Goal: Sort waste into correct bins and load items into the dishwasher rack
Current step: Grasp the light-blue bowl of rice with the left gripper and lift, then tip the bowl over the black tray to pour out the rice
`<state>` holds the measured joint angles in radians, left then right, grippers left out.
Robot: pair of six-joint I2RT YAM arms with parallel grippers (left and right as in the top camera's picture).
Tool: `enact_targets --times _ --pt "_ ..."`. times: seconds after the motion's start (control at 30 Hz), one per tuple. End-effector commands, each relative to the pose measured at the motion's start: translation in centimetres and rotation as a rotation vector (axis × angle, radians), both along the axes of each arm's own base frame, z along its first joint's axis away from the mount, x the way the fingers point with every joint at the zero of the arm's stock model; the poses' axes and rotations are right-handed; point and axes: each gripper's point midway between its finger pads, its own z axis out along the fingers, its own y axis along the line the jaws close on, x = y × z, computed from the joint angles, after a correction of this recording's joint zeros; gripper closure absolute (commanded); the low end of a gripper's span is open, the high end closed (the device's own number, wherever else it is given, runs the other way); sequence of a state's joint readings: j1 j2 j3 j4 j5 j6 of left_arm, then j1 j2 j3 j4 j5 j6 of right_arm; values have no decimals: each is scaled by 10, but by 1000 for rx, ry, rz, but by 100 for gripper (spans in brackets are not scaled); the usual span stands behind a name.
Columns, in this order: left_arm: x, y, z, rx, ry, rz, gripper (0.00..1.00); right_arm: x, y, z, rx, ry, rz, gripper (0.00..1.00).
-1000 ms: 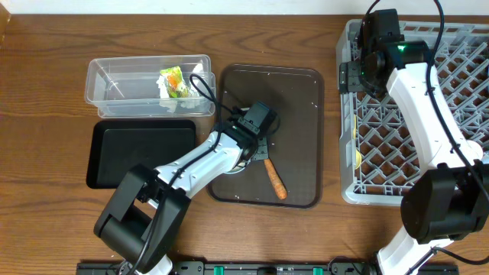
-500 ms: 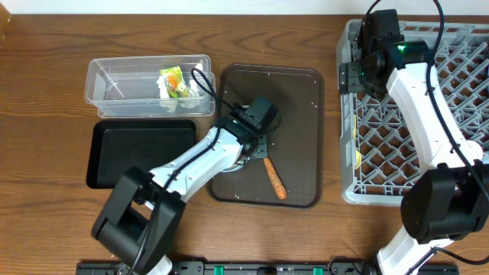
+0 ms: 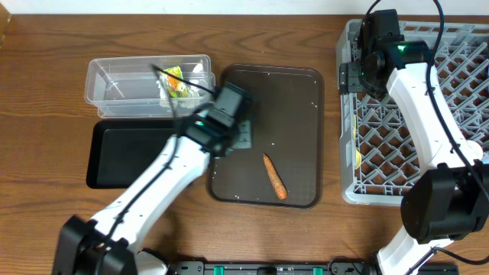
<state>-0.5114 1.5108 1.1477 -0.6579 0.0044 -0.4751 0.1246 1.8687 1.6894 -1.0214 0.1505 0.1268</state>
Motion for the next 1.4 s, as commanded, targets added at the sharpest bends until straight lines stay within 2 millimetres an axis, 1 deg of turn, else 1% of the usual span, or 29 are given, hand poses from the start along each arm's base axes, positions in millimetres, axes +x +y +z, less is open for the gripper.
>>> enact_targets --times 0.0,0.03,0.1,0.23,0.27,0.4,0.5,0.6,0.7,0.8,0.97,1.07,1.17,1.23,1.37 --pt "10 30 15 -37 -4 60 94 2 0 16 8 -41 -14 16" --pt "10 41 15 -74 26 81 94 2 0 16 8 -41 -14 15" --pt "9 49 15 -131 61 77 94 2 0 16 8 -41 -14 15" --pt "12 72 17 -313 103 71 94 1 0 15 7 -37 -14 15" --pt "13 84 17 -353 107 94 94 1 0 15 7 -37 -14 15" --pt "14 117 19 -489 85 118 94 1 0 15 7 -36 -14 15" --pt "13 133 25 -619 46 102 94 1 0 15 7 -37 -14 15" --pt "10 148 23 -727 17 102 93 1 0 15 7 -37 -14 16" --pt "8 156 24 -839 -30 73 94 1 0 15 7 -37 -14 15" --pt "7 159 33 -980 -110 5 94 1 0 15 7 -37 -14 15" --pt "4 169 27 -1115 -174 -4 94 1 0 15 7 -34 -14 14" --pt "4 177 30 -1217 -234 -6 94 0 -1 15 3 -30 -7 14" --pt "5 183 19 -1238 -214 37 94 0 -1 15 1 -29 -3 14" --pt "5 185 15 -1256 -192 61 94 0 -1 15 1 -29 -4 14" --pt "5 185 14 -1266 -178 73 94 0 -1 15 2 -30 -4 14"
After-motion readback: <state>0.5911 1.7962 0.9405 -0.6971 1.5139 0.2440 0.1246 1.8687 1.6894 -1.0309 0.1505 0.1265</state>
